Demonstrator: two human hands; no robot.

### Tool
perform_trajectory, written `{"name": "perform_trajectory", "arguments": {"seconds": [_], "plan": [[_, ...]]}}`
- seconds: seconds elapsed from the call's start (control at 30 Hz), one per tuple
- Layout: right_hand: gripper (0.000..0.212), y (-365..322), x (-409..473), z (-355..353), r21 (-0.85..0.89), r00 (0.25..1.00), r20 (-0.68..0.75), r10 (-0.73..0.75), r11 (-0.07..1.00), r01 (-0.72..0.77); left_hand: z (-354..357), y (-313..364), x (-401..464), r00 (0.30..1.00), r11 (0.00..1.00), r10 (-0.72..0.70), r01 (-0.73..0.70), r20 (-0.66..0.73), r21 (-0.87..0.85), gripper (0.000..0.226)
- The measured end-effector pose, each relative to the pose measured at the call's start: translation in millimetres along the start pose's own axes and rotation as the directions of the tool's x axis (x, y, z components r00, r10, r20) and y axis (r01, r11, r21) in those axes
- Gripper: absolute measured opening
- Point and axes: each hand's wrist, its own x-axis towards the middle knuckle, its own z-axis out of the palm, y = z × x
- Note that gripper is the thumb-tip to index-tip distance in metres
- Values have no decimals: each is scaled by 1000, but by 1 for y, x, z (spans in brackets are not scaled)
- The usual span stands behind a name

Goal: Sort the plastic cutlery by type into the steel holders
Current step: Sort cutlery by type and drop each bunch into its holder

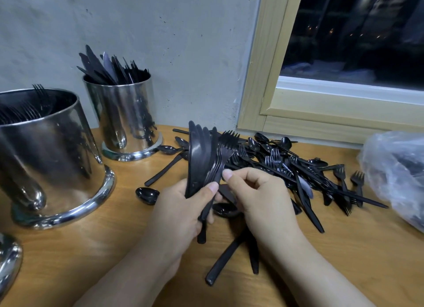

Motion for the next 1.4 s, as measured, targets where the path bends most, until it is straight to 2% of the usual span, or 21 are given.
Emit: {"name": "perform_trajectory", "arguments": {"seconds": [0.1,0.13,0.17,0.27,0.33,0.5,0.77,1.1,1.2,1.3,1.4], "plan": [[18,12,14,-24,-388,981,-105,-160,916,108,-1,-3,3,999,1000,1,-1,-41,-7,29],[15,16,20,-32,-519,974,-114,-195,848,109,-1,-4,3,999,1000,0,-1,-54,-17,29],[21,20,26,-40,-643,973,-103,-209,760,95,-1,-5,3,998,1000,1,-2,-64,-24,30],[51,29,39,-57,-850,993,-84,-81,526,-29,-1,-6,3,997,999,7,-9,-74,-38,30],[56,30,42,-58,-883,996,-86,4,463,-78,-1,-6,3,997,999,7,-11,-74,-52,30],[44,30,42,-52,-881,998,-64,7,469,-60,-1,-6,3,997,999,8,-12,-78,-52,30],[17,31,42,-57,-813,989,-141,-34,574,-96,0,-7,4,997,999,3,-6,-72,-47,28],[11,30,42,-57,-768,980,-195,-28,626,-135,0,-7,3,997,999,9,-12,-71,-46,29],[23,31,42,-56,-767,981,-192,-29,628,-132,0,-7,2,998,998,14,-18,-66,-54,29],[36,33,43,-54,-810,985,-171,-17,572,-131,-1,-7,2,998,998,14,-18,-62,-57,29],[30,35,44,-55,-812,985,-174,-18,569,-133,-1,-8,2,998,998,14,-17,-60,-64,28]]}}
